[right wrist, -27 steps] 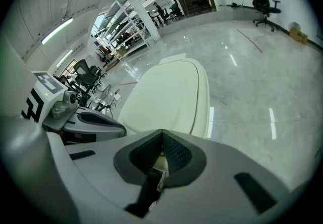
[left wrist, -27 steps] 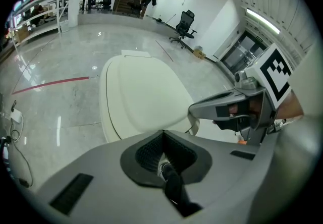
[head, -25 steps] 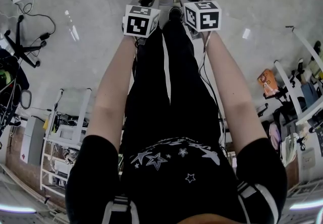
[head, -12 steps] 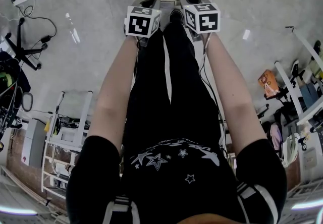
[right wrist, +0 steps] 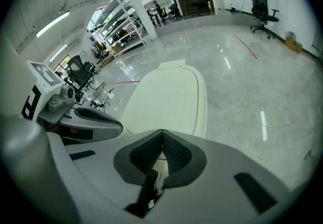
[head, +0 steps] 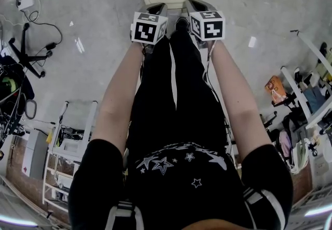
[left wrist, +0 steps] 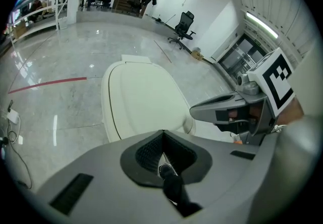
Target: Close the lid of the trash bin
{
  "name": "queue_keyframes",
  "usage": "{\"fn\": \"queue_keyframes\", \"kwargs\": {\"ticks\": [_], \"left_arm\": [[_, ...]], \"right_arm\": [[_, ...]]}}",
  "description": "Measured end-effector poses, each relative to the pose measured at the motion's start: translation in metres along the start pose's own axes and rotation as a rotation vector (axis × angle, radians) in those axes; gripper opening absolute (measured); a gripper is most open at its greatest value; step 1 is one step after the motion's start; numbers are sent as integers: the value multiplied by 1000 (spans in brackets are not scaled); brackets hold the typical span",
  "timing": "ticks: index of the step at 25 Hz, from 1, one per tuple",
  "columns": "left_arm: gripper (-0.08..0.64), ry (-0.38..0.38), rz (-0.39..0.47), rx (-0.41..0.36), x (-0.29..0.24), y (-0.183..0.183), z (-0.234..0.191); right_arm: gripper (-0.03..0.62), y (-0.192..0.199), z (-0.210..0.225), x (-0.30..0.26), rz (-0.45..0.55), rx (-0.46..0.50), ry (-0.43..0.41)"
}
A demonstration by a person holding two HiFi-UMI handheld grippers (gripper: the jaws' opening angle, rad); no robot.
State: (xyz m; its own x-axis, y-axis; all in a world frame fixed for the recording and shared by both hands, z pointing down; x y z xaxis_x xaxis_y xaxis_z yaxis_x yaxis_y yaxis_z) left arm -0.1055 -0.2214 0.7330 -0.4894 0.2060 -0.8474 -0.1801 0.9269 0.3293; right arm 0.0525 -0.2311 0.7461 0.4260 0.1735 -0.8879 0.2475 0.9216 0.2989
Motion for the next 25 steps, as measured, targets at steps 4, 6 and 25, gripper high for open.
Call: {"fn": "queue_keyframes", "kwargs": {"ticks": [4,6,25], "left_arm": [[11,13,34,-32,23,-21,1],[11,19,58,-48,39,-34,3],[11,108,340,-141,216,-122,40]], "right_arm": [[5,-24,-12,27,47,0,29],[6,-38,-21,46,75,2,43],[6,-106,-127,200,307,77,76]]}}
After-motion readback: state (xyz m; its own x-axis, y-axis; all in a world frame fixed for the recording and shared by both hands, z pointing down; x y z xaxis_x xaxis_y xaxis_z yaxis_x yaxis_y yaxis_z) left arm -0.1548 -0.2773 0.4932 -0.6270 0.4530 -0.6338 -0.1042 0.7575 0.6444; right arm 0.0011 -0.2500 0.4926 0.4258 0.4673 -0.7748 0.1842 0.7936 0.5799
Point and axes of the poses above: the fingertips, and each gripper's own axes: x backward along the fingers, z to its right, y out of its underside, the point moved 8 cm from there along x, backward along the fingers, and after that the axes turned 5 degrees about -z, right-handed, at the moved point
